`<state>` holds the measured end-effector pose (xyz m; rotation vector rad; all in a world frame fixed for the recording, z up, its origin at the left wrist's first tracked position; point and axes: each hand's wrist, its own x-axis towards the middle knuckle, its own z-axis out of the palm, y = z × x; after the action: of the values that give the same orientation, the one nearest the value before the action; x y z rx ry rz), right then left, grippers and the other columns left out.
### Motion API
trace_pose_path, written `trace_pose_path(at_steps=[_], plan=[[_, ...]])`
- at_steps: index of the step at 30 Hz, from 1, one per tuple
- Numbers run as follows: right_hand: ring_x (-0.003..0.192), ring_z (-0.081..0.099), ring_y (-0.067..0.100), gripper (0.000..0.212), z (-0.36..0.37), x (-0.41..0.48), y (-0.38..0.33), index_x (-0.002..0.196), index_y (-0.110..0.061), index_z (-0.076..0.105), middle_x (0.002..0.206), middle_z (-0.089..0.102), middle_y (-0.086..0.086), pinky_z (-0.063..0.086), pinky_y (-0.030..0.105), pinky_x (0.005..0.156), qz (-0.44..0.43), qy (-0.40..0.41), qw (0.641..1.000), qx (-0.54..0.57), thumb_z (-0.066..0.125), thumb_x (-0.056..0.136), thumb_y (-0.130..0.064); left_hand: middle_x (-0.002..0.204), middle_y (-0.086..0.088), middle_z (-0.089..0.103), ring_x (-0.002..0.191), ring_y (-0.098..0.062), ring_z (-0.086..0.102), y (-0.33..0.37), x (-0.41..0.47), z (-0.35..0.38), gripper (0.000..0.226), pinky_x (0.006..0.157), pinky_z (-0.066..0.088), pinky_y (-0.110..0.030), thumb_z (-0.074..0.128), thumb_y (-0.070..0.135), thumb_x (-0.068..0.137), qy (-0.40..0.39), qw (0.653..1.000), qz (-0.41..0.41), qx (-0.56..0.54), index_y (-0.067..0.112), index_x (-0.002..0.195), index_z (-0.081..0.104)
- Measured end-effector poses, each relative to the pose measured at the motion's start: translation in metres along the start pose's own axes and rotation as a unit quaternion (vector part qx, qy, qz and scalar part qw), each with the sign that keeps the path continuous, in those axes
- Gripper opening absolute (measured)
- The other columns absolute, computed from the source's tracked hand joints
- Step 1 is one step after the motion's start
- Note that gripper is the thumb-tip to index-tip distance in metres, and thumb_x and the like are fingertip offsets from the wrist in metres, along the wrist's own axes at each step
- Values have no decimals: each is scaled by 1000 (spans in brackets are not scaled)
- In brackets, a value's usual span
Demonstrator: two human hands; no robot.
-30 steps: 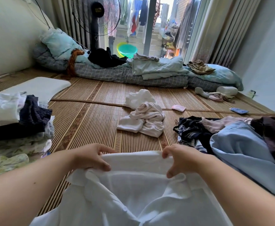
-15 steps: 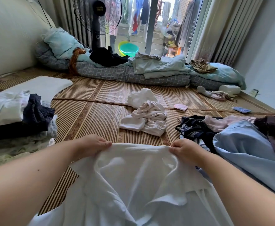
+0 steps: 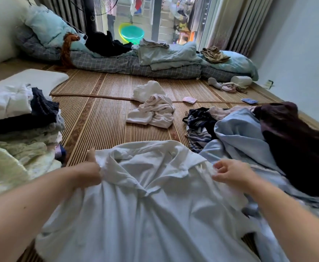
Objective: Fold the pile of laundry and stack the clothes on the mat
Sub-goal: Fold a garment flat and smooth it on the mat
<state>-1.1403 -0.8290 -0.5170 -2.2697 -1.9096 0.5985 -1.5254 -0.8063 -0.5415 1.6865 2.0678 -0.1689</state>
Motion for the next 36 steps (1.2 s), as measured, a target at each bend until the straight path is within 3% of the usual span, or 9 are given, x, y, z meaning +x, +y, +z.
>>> trace_pose_path(at_steps=[5, 9, 13, 17, 20, 24, 28, 31, 36], plan=[[82, 60, 23, 34, 26, -48, 36, 72, -18, 60, 82, 66, 1, 42, 29, 65, 117, 26, 991, -61, 70, 73, -51, 128, -20, 58, 117, -32, 57, -5, -29, 21, 102, 99, 45, -40, 66, 17, 87, -2, 997, -42, 70, -5, 148, -13], [93, 61, 34, 37, 30, -58, 47, 61, -15, 55, 98, 69, 17, 37, 31, 68, 135, 110, 985, -17, 53, 92, -35, 125, -5, 61, 108, -19, 60, -5, -53, 15, 58, 86, 47, -25, 66, 33, 86, -13, 982, -7, 190, 12, 136, 47], [91, 56, 33, 32, 5, -47, 43, 91, -6, 70, 110, 66, 21, 37, 33, 71, 154, 157, 971, 90, 45, 97, -25, 123, -5, 63, 113, -18, 60, -13, -61, 17, 41, 89, 48, -24, 61, 30, 88, -46, 979, -32, 195, 10, 123, 60], [117, 51, 41, 48, -34, -24, 38, 121, 7, 58, 129, 55, 29, 40, 38, 93, 168, 214, 947, 169, 33, 104, -30, 91, 5, 62, 87, -14, 58, -33, -56, 24, 20, 73, 45, -23, 55, 30, 88, 3, 993, 21, 113, 18, 100, 65], [74, 59, 34, 37, -41, -23, 34, 80, -8, 62, 77, 62, 18, 48, 38, 63, 129, 147, 954, 229, 62, 90, -44, 75, 2, 64, 75, -16, 61, -46, -49, 25, 11, 66, 48, -26, 58, 18, 87, -17, 992, 40, -118, 13, 83, 67], [38, 44, 22, 28, -31, -31, 38, 71, -12, 50, 58, 51, 13, 32, 19, 38, 122, 7, 984, 133, 76, 68, -2, 76, -7, 73, 73, -23, 70, -52, -52, 15, 14, 60, 52, -25, 64, 5, 76, -76, 959, 55, -267, 12, 86, 71], [42, 42, 23, 20, -28, -36, 24, 54, -12, 49, 48, 44, 9, 34, 23, 46, 99, 87, 988, 85, 52, 71, -1, 65, -2, 70, 55, -13, 67, -47, -63, 1, 31, 45, 48, -20, 66, 11, 57, -126, 952, 74, -269, 13, 88, 66], [35, 36, 17, 25, -27, -45, -6, 57, -15, 43, 47, 40, 4, 25, 15, 37, 46, 93, 984, 142, 45, 76, -1, 73, -5, 66, 49, -7, 64, -37, -66, -19, 28, 41, 44, -17, 65, 3, 74, -76, 969, 87, -220, 23, 93, 63], [52, 67, 13, 2, -6, -65, -68, 98, -24, 56, 73, 66, -1, 43, 24, 54, -11, -159, 944, 288, 55, 97, -25, 66, -7, 69, 51, -16, 62, -30, -81, -45, 42, 41, 46, -22, 56, -10, 79, -185, 943, 70, -269, 18, 108, 68]])
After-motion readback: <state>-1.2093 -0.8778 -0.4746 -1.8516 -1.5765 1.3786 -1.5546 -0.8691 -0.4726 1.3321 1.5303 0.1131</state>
